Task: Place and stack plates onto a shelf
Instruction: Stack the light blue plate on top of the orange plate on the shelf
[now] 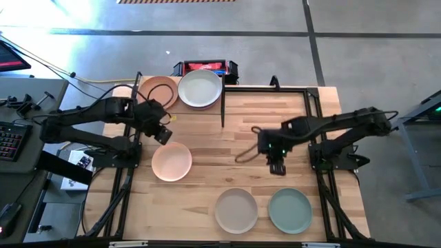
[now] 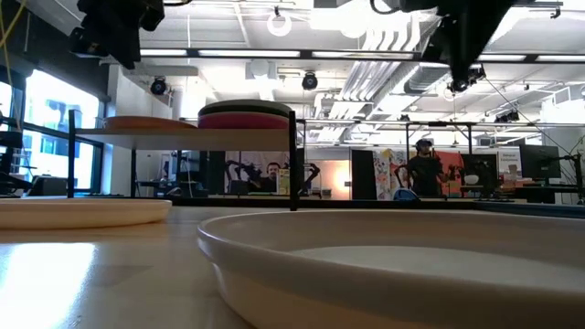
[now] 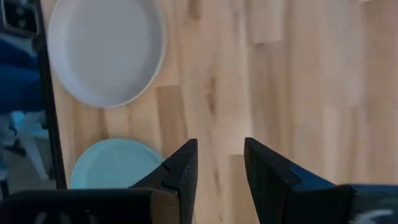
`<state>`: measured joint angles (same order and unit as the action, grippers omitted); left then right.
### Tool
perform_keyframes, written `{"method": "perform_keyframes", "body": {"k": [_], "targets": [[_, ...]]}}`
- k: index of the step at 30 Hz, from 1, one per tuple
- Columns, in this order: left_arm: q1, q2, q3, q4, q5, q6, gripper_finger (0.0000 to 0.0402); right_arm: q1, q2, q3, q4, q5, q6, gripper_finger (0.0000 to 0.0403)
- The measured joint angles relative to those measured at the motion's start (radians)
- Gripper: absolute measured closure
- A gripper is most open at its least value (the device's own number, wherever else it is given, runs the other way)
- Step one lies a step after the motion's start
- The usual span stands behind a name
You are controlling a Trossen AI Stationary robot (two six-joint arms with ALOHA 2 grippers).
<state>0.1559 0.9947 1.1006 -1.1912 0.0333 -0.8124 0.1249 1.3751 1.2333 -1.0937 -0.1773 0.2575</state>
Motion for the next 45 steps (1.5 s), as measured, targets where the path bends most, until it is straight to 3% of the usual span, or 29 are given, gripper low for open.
{"method": "perform_keyframes", "body": {"k": [8,18,26,45], "targets": [[-0.132,0.003,0.000,0.054,-0.020,-0.032,0.0337,0.165,0.000,-0.078,0.103,0.012,0.057,0.0293],[-0.238,0.060,0.000,0.145,-0.024,-0.079,0.0337,0.292,0.000,-0.215,0.199,0.028,0.057,0.0293],[-0.271,0.156,0.000,0.159,-0.019,-0.174,0.0337,0.345,0.000,-0.325,0.311,0.029,0.026,0.0293],[-0.352,0.311,0.000,0.284,-0.006,-0.233,0.0337,0.411,0.000,-0.528,0.537,0.053,0.007,0.0293]]}}
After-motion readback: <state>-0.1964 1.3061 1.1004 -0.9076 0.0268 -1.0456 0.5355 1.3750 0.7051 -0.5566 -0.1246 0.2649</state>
